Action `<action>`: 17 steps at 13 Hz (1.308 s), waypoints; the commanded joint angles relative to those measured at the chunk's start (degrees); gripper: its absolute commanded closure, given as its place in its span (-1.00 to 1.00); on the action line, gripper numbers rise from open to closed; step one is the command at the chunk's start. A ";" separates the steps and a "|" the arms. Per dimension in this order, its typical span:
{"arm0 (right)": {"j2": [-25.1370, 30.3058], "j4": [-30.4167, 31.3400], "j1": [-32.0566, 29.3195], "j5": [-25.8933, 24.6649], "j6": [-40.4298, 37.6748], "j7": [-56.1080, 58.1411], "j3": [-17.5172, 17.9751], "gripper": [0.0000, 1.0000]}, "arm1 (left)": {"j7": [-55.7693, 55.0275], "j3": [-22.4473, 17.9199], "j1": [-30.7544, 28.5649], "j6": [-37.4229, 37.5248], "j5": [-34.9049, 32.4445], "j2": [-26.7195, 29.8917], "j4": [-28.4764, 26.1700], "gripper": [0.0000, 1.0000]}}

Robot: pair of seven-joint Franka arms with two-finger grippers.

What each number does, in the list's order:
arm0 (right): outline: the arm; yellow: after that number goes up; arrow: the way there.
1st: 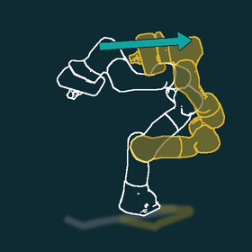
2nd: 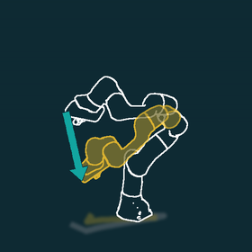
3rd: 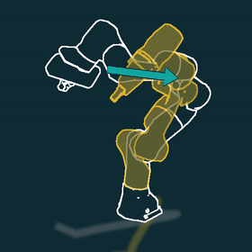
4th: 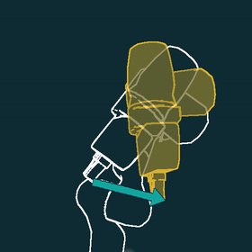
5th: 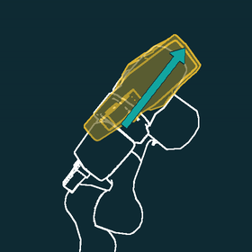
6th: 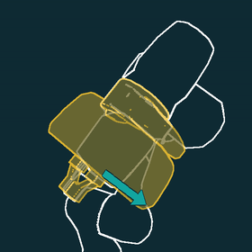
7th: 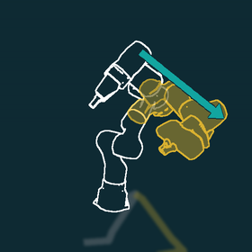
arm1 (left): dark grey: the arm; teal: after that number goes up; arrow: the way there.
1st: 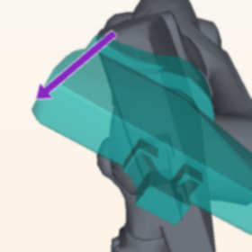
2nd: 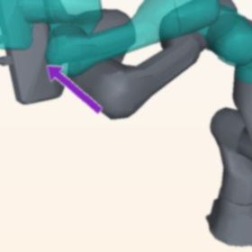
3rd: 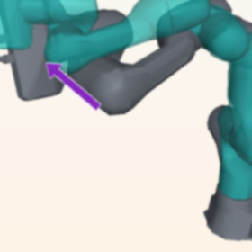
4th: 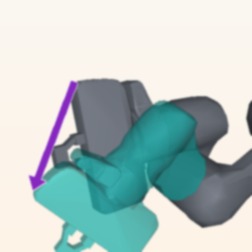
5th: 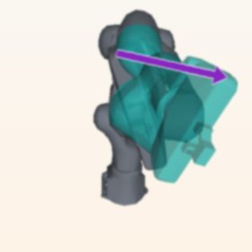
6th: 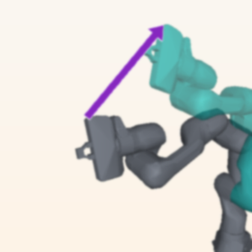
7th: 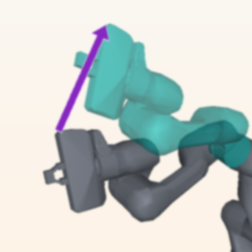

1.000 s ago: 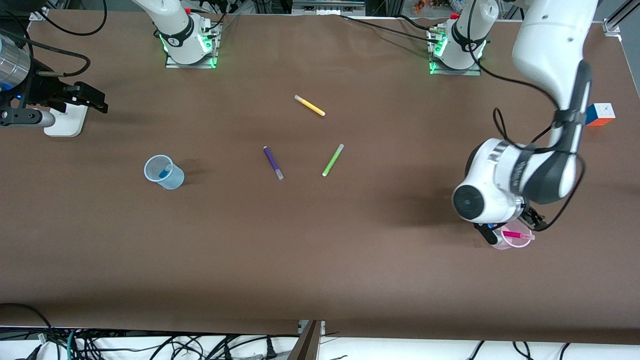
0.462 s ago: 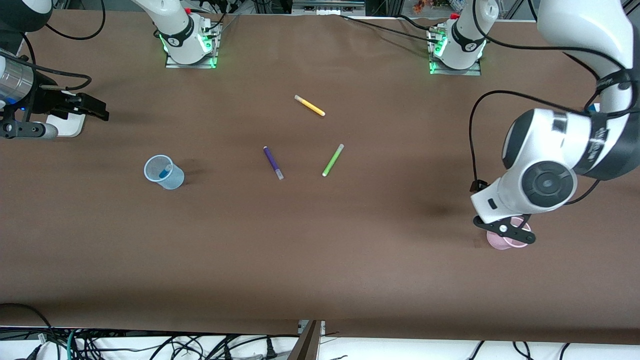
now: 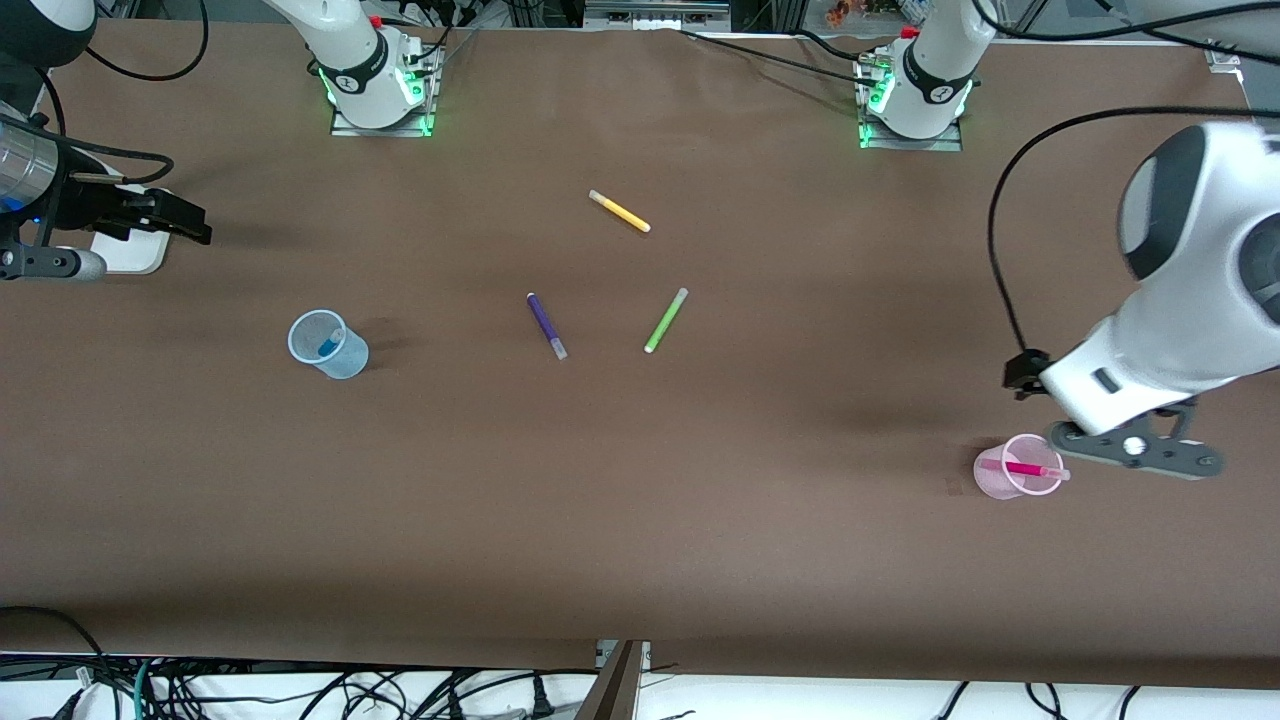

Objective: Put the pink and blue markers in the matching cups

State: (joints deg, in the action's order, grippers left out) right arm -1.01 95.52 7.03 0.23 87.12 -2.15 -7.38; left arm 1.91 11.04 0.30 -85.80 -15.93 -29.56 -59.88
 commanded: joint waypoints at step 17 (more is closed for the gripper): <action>-0.92 -4.20 -0.44 0.47 -1.33 -0.31 0.35 -1.00 | -8.39 1.27 -9.70 -11.85 16.72 25.43 -34.43 -1.00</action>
State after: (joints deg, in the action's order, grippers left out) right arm -1.14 92.94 7.03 0.24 87.09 -2.15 -7.08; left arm -3.90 12.14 -9.69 -99.91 -0.63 -4.58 -95.40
